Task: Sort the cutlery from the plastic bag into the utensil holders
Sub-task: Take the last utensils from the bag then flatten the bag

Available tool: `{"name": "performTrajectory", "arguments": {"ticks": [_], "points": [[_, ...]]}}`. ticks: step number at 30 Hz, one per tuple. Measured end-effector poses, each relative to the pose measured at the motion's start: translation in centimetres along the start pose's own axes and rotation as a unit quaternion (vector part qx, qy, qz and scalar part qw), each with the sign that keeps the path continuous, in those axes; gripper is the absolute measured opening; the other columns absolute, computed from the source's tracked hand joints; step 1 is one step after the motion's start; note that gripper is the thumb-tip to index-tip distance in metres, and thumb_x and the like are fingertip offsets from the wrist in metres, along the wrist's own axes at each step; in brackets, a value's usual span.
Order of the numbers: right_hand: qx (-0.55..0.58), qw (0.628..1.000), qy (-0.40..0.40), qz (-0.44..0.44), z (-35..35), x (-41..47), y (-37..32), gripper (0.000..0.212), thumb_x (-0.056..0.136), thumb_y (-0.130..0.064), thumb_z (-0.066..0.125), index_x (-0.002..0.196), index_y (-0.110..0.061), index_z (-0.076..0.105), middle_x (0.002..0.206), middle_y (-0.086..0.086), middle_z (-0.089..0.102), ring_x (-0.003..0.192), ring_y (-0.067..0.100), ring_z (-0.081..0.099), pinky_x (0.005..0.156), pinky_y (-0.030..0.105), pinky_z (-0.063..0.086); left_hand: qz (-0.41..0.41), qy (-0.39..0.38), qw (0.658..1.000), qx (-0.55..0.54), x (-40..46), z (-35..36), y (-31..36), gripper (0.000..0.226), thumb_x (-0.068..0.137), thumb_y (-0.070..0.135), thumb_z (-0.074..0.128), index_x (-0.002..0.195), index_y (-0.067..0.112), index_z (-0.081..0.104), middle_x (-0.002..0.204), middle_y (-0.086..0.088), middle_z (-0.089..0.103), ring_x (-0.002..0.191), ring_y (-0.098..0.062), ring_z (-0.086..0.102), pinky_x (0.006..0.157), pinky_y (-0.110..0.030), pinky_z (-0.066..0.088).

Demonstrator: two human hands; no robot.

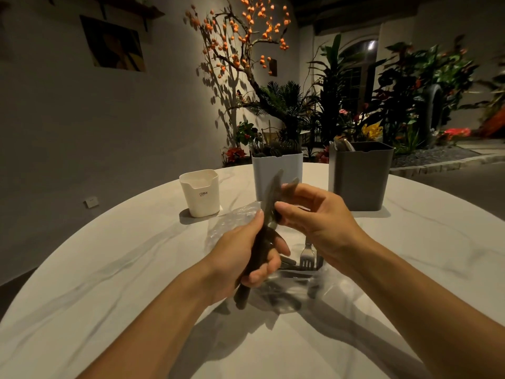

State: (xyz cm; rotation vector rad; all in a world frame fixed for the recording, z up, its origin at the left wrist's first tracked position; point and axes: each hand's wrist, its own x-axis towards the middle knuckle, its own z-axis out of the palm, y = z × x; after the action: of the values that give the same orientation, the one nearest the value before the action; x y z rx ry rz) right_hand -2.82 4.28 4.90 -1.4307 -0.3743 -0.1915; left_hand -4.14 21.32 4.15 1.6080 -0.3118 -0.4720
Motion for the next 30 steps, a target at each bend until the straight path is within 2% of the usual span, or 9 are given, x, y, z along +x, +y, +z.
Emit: {"name": "performTrajectory", "arguments": {"ticks": [4, 6, 8, 12, 17, 21, 25, 27, 30], "points": [[-0.099, 0.994, 0.025, -0.041, 0.4, 0.6, -0.4, 0.05, 0.082, -0.008, 0.076, 0.128, -0.021, 0.062, 0.108, -0.002, 0.073, 0.105, 0.015, 0.069, 0.091, 0.034, 0.058, -0.005, -0.007, 1.0, -0.023, 0.0, 0.6, 0.3, 0.064, 0.102, 0.058, 0.026, 0.103, 0.003, 0.058, 0.055, -0.005, 0.044, 0.042, -0.011, 0.031, 0.043, -0.022, 0.024], [-0.165, 0.984, 0.02, -0.064, 0.6, 1.0, -0.9, 0.068, 0.083, -0.012, 0.077, 0.143, -0.028, 0.049, 0.113, -0.004, 0.07, 0.105, 0.011, 0.068, 0.091, 0.027, 0.056, 0.011, 0.026, 0.999, -0.016, 0.3, 1.0, 0.7, 0.049, 0.105, 0.051, 0.03, 0.106, 0.008, 0.053, 0.059, -0.002, 0.044, 0.044, -0.009, 0.032, 0.042, -0.02, 0.025], [-0.197, 0.978, 0.011, -0.073, 0.8, 1.4, -1.5, 0.077, 0.085, -0.012, 0.074, 0.149, -0.034, 0.037, 0.12, -0.003, 0.066, 0.109, 0.012, 0.066, 0.093, 0.028, 0.055, 0.039, 0.075, 0.996, 0.026, 0.7, 1.1, 1.0, 0.035, 0.108, 0.042, 0.032, 0.104, 0.014, 0.052, 0.067, -0.001, 0.046, 0.048, -0.008, 0.037, 0.044, -0.019, 0.031], [-0.188, 0.979, -0.024, -0.071, 0.5, 2.6, -3.2, 0.065, 0.095, -0.005, 0.061, 0.149, -0.034, 0.038, 0.119, -0.004, 0.065, 0.112, 0.016, 0.065, 0.088, 0.03, 0.059, 0.065, 0.098, 0.991, 0.061, 1.5, 1.0, 2.2, 0.033, 0.109, 0.036, 0.033, 0.095, 0.014, 0.053, 0.066, 0.002, 0.047, 0.052, -0.008, 0.038, 0.048, -0.019, 0.033], [-0.175, 0.981, -0.007, -0.082, 0.2, 4.1, -4.5, 0.067, 0.091, -0.002, 0.066, 0.145, -0.035, 0.044, 0.118, -0.003, 0.065, 0.111, 0.016, 0.065, 0.089, 0.035, 0.059, 0.046, 0.053, 0.997, -0.045, 2.1, 0.8, 4.3, 0.054, 0.104, 0.057, 0.029, 0.075, 0.016, 0.051, 0.056, 0.002, 0.036, 0.046, -0.01, 0.026, 0.043, -0.022, 0.021], [-0.157, 0.984, -0.012, -0.082, 0.1, 5.2, -5.1, 0.065, 0.089, 0.001, 0.067, 0.142, -0.031, 0.048, 0.119, 0.0, 0.066, 0.111, 0.018, 0.065, 0.084, 0.034, 0.061, 0.067, 0.072, 0.995, -0.002, 2.8, 0.2, 5.0, 0.059, 0.102, 0.059, 0.029, 0.072, 0.014, 0.053, 0.054, 0.0, 0.041, 0.043, -0.012, 0.032, 0.042, -0.022, 0.028], [-0.137, 0.987, -0.028, -0.076, -0.1, 6.1, -5.8, 0.056, 0.088, 0.004, 0.068, 0.135, -0.023, 0.056, 0.11, 0.0, 0.07, 0.096, 0.015, 0.072, 0.071, 0.027, 0.06, 0.075, 0.084, 0.993, 0.025, 3.3, -0.2, 5.5, 0.068, 0.099, 0.063, 0.029, 0.065, 0.012, 0.057, 0.051, -0.002, 0.042, 0.041, -0.013, 0.036, 0.044, -0.023, 0.033], [-0.148, 0.985, -0.023, -0.081, -0.2, 6.6, -6.1, 0.053, 0.087, 0.004, 0.068, 0.131, -0.023, 0.058, 0.108, 0.0, 0.07, 0.094, 0.013, 0.072, 0.068, 0.025, 0.059, 0.076, 0.083, 0.993, 0.024, 3.7, 0.0, 6.1, 0.067, 0.101, 0.062, 0.026, 0.071, 0.011, 0.059, 0.053, -0.003, 0.044, 0.044, -0.014, 0.04, 0.047, -0.026, 0.037], [-0.183, 0.978, -0.004, -0.097, -1.0, 7.5, -7.0, 0.051, 0.087, 0.003, 0.069, 0.13, -0.023, 0.059, 0.108, -0.001, 0.07, 0.095, 0.014, 0.071, 0.069, 0.025, 0.06, 0.126, 0.094, 0.987, 0.016, 4.6, 0.5, 7.1, 0.052, 0.107, 0.048, 0.028, 0.1, 0.011, 0.063, 0.07, -0.007, 0.057, 0.064, -0.018, 0.055, 0.065, -0.034, 0.052]]}}
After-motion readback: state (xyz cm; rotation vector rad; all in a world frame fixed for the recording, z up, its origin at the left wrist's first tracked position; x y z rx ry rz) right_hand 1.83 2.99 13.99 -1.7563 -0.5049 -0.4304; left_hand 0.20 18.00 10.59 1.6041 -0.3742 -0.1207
